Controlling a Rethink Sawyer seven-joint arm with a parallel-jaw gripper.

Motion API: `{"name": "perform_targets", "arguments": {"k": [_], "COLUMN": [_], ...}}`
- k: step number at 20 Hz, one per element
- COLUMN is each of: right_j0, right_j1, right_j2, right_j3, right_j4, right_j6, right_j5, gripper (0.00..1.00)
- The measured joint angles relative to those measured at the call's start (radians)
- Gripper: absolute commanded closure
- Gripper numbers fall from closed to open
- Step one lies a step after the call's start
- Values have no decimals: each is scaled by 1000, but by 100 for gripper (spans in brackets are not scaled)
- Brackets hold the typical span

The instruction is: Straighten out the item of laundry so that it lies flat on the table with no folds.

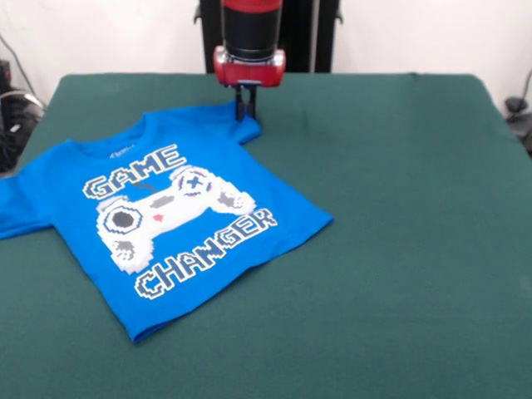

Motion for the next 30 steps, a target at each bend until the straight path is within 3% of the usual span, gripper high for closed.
{"name": "perform_targets", "arguments": {"k": [11, 25, 26, 30], "right_j0": [58, 62, 62, 64], "right_j1": [2, 7, 7, 6], "right_j2": [61, 88, 89, 97], "right_j3": [62, 84, 86, 92], "right_j4": [17, 47, 48, 48], "right_j6": [0, 0, 0, 0], "right_j5": [0, -2, -3, -3], "gripper": [100, 100, 0, 0]}}
